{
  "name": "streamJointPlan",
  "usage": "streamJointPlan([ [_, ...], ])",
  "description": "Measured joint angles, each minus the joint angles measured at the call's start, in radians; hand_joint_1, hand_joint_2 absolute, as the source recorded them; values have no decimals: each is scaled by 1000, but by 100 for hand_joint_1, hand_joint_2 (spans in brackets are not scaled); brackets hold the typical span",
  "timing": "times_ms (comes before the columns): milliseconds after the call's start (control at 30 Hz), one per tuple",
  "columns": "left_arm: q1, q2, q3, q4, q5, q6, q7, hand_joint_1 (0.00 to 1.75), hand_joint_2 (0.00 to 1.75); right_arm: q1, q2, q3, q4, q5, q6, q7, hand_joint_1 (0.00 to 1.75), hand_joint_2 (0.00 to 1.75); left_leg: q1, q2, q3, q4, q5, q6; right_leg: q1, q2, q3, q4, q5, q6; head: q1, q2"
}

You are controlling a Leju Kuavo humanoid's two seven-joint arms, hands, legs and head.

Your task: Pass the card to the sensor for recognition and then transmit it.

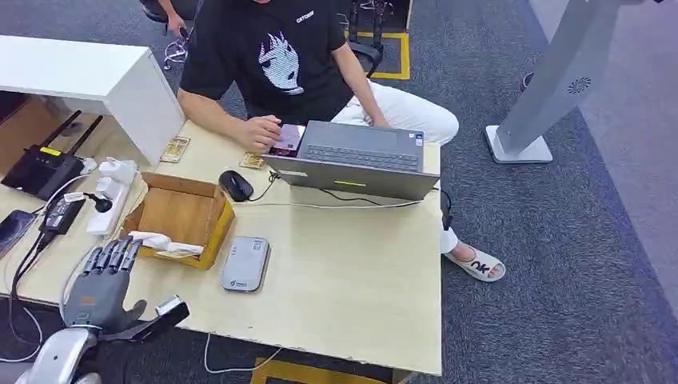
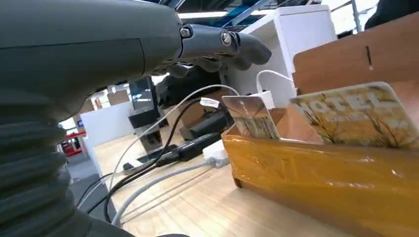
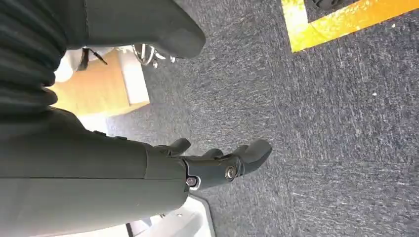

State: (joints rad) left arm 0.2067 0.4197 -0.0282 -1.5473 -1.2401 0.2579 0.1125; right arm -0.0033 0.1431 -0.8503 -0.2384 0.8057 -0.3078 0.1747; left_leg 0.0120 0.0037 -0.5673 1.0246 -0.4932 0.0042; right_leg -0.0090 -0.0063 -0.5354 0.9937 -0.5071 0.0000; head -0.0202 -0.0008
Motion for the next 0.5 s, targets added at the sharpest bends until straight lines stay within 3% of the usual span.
streamJointPlan([
  [267,-81,-34,0,130,-55,48,-42,0,175,-4,-8,0,0,35,9,-6,0,175,0,0,0,0,0,0,0,0,0,0,0,0,0,0],
  [500,-126,-52,0,168,-68,110,-71,0,175,-9,-13,-8,0,62,11,-7,0,175,0,0,0,0,0,0,0,0,0,0,0,0,0,0],
])
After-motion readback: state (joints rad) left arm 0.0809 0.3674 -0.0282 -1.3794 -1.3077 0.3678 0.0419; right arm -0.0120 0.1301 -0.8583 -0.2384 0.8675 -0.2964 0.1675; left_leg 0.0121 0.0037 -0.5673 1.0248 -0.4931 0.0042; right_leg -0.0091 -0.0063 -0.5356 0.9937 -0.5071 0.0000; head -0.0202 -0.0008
